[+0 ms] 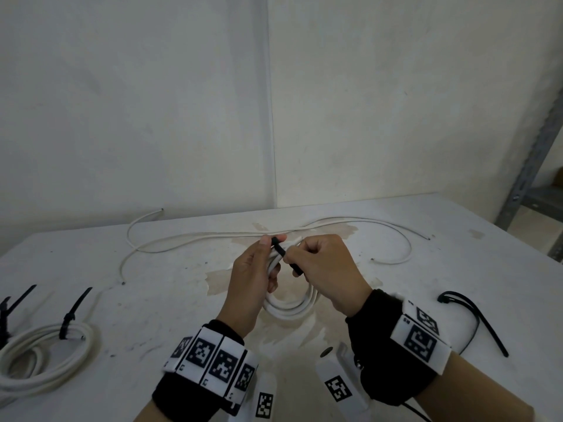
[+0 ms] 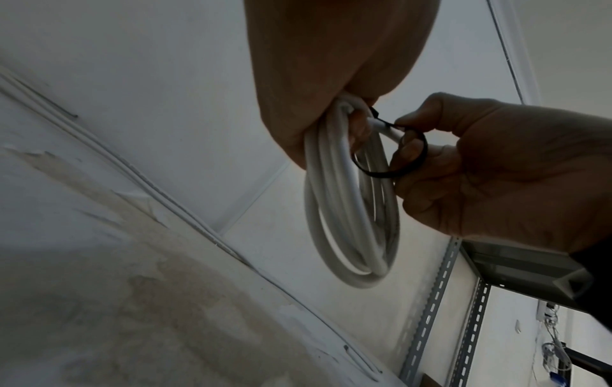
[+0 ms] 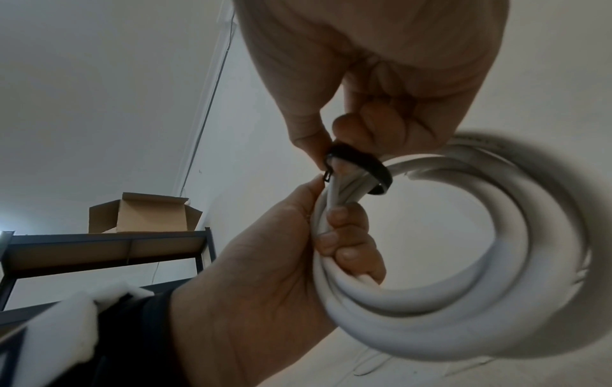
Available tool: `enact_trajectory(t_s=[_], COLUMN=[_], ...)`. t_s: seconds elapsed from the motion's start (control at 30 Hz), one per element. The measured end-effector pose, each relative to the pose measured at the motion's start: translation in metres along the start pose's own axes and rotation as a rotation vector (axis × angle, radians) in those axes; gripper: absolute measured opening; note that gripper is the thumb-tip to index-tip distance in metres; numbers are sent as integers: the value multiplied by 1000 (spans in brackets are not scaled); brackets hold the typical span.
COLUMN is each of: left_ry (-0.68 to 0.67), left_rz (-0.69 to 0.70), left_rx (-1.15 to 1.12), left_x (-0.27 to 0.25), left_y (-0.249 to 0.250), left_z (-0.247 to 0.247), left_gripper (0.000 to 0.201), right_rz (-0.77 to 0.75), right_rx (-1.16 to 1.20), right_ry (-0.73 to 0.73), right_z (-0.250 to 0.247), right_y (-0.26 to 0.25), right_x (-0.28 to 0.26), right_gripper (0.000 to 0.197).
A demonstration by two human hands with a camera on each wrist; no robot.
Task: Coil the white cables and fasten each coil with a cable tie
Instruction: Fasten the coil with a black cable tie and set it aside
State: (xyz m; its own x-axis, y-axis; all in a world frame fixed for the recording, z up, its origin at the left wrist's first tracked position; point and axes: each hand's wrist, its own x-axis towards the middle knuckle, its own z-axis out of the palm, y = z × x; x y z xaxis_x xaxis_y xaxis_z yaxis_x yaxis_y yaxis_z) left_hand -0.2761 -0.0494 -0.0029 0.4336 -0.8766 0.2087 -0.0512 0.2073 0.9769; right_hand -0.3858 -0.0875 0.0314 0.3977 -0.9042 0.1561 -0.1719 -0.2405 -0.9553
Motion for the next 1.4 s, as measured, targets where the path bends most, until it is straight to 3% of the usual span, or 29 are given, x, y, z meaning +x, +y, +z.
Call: enact_trajectory(t_s=[0.43, 0.83, 1.13, 1.4], left_ry=[-2, 7, 28, 49], left_rz=[-7, -11, 27, 30], left_rx=[-32, -26, -27, -36], left_x=[1, 0, 3, 1], left_y=[1, 2, 3, 4], left_z=[-4, -2, -6, -2], left_gripper=[35, 34, 33, 33], right_rz=[-39, -7, -71, -83], right_rx=[90, 83, 69, 81], right_ry=[-62, -36, -25, -15], right_z=[3, 2, 8, 7], right_y=[6, 4, 2, 0], right_x=[-4, -4, -3, -1], right_gripper=[21, 19, 29, 27])
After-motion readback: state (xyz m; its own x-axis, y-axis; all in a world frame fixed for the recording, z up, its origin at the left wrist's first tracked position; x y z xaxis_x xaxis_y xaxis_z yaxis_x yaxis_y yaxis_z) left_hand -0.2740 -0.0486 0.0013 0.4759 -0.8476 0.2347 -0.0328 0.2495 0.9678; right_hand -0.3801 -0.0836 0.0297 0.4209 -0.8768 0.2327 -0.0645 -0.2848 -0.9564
